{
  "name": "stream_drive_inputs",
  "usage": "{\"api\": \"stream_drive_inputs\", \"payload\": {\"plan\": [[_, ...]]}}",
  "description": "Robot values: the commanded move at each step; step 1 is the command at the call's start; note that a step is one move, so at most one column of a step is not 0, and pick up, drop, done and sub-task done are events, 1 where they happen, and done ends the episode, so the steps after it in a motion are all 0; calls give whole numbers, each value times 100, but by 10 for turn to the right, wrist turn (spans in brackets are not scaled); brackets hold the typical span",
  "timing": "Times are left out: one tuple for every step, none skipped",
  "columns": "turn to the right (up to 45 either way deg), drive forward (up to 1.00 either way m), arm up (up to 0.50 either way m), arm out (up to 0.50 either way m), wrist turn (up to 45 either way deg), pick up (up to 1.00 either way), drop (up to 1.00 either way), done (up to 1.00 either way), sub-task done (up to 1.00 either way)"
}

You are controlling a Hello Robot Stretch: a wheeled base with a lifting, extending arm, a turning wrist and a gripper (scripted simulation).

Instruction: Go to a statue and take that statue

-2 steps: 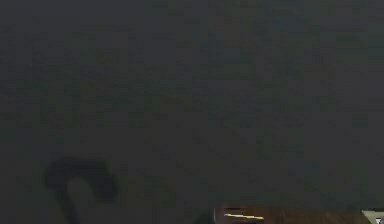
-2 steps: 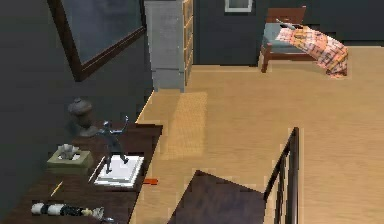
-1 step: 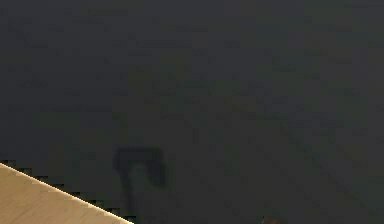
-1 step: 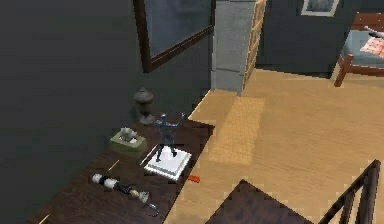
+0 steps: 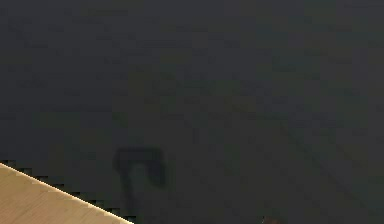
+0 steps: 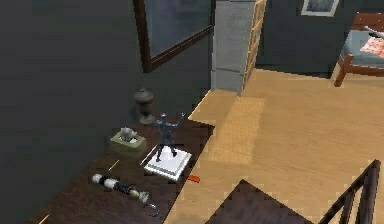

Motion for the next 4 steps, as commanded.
{"api": "stream_drive_inputs", "payload": {"plan": [[0,0,18,0,0,0,0,0,0],[0,0,0,38,0,0,0,0,0],[0,0,0,0,450,0,0,0,0],[0,0,0,0,450,0,0,0,0]]}}
